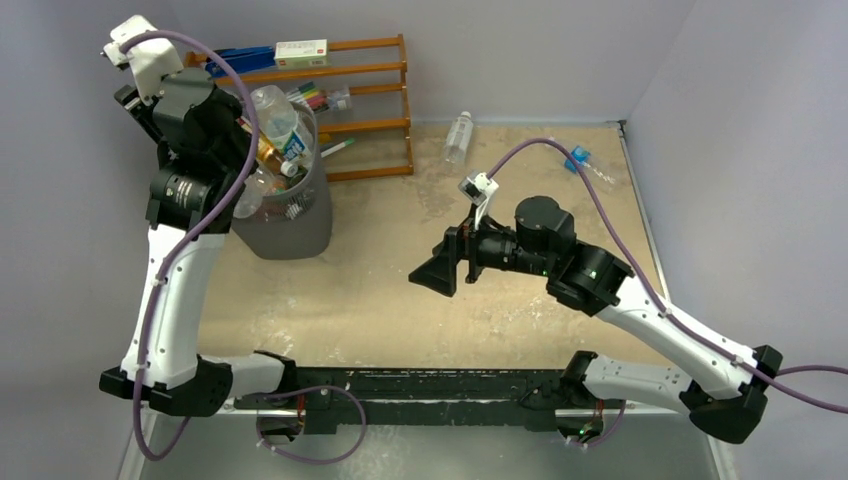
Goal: Put the plastic bottles in the bin
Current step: Pick up the plastic bottle at the center of the board, then place the plastic bottle in the trash bin.
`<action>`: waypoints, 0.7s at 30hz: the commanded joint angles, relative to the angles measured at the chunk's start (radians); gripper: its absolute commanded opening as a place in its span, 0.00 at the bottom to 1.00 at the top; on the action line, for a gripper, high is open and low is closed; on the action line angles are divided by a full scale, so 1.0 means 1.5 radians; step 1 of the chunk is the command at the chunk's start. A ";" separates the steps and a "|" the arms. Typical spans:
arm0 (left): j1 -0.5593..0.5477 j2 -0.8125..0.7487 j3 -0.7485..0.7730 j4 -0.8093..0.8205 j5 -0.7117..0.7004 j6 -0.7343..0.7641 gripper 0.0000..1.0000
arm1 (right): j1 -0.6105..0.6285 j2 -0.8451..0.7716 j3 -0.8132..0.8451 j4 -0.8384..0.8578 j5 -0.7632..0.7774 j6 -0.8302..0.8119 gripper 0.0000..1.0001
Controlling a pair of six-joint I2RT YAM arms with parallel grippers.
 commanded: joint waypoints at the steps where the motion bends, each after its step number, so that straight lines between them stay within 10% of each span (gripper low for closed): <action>1: 0.046 0.019 0.019 0.168 -0.012 0.118 0.11 | 0.001 -0.021 -0.011 -0.018 -0.002 0.005 1.00; 21: 0.257 0.092 -0.096 0.329 0.243 0.068 0.12 | 0.000 0.038 -0.059 0.029 -0.030 0.001 1.00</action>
